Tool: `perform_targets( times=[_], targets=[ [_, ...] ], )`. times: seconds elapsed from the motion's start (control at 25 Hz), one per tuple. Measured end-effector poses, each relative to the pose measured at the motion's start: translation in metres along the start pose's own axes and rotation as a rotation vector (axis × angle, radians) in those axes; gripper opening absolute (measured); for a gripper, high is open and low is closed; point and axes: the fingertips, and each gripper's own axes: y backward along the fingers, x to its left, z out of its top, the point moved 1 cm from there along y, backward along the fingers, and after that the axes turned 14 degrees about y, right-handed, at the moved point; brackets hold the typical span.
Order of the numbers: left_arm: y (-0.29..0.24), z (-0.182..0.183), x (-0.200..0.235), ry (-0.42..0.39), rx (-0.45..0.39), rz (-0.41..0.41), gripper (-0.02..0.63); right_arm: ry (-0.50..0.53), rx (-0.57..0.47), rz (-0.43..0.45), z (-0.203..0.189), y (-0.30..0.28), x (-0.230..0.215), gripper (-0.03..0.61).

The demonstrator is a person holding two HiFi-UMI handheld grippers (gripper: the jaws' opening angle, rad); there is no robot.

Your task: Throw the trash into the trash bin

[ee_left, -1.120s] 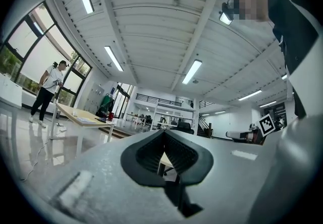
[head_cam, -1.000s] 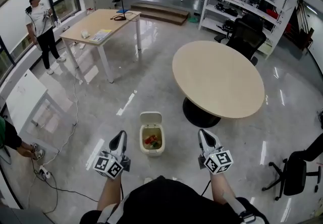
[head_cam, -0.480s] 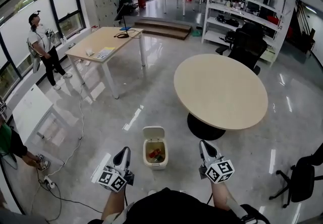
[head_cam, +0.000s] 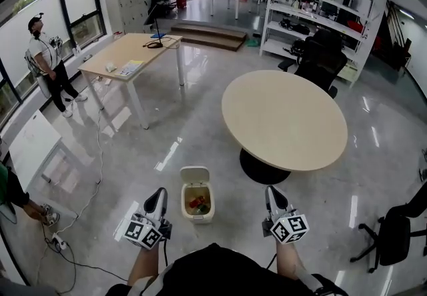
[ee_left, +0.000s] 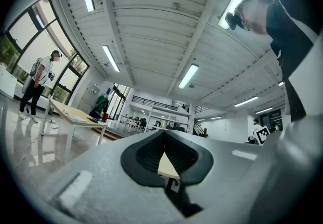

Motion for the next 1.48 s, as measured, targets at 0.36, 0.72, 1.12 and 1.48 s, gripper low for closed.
perform_targets(
  times=[0.36, 0.72, 1.12, 1.48],
  targets=[
    [-0.014, -0.008, 0.001, -0.020, 0.034, -0.005, 0.000, 0.009, -0.006, 0.025, 0.002, -0.011, 0.001, 0.005],
    [-0.008, -0.015, 0.013, 0.015, 0.030, -0.010, 0.000, 0.017, 0.020, 0.057, -0.007, -0.018, 0.012, 0.005],
    [-0.022, -0.005, 0.009, 0.012, 0.012, -0.002, 0.000, 0.007, 0.024, 0.057, -0.006, -0.022, 0.006, 0.005],
    [-0.013, -0.019, 0.021, 0.003, 0.016, -0.005, 0.000, 0.015, 0.038, 0.089, -0.014, -0.030, 0.011, 0.005]
  ],
)
